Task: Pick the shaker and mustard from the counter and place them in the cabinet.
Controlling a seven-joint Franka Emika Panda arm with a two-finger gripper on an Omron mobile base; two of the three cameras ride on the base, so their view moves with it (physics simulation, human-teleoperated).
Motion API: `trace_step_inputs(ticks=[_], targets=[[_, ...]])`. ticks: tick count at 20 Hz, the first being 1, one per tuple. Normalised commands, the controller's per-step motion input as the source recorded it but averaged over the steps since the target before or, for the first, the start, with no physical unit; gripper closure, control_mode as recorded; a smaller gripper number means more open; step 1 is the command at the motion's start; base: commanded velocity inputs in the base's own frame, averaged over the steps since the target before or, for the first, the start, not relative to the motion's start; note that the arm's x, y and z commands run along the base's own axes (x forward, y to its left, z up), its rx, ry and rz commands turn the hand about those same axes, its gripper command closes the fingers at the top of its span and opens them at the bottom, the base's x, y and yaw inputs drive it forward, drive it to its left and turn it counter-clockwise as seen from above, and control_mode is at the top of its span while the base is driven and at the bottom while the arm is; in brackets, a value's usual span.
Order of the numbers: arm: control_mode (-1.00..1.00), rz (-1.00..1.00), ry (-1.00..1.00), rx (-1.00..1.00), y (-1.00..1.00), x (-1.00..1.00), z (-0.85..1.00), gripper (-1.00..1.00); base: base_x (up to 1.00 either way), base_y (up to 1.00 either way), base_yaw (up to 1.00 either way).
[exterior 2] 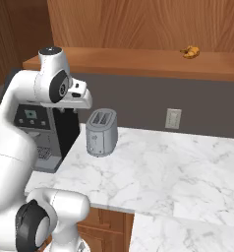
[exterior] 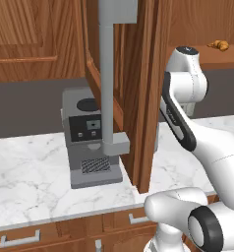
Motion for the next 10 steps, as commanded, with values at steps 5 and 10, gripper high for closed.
trace_step_inputs(ticks=[5, 10], targets=[[1.00, 0.00, 0.00, 0.00, 0.00, -0.05, -0.01, -1.00, -0.10, 0.00, 0.00], [1.00, 0.00, 0.00, 0.00, 0.00, 0.00, 0.00, -1.00, -0.39, 0.04, 0.00]])
